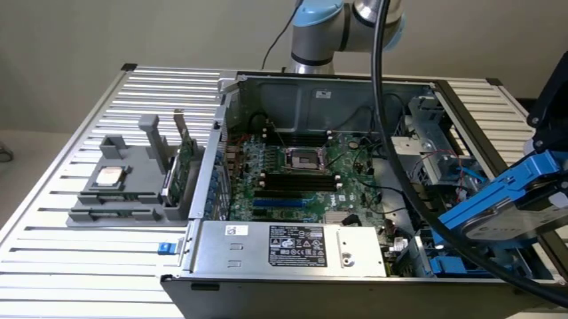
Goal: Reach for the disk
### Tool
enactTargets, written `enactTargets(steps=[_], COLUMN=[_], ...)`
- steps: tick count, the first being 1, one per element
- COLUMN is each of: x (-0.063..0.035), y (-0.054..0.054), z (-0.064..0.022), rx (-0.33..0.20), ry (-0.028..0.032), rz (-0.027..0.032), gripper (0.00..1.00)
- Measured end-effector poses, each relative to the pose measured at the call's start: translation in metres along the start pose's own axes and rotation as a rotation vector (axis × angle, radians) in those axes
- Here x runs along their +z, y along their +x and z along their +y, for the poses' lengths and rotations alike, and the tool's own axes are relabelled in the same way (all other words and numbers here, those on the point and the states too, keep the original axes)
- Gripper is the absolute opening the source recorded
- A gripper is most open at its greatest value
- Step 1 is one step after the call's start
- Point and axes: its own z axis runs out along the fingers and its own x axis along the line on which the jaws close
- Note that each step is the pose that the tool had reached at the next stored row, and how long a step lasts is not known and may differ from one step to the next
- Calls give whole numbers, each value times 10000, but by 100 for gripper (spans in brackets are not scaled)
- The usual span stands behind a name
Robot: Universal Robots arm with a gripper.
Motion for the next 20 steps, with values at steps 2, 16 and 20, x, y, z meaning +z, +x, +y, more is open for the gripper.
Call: enactTargets(steps=[2,16,20], x=[-1,75,109], y=[1,26,28], z=[-13,-29,-32], rx=[23,108,126], ry=[3,14,7], rz=[39,426,580], gripper=[33,33,33])
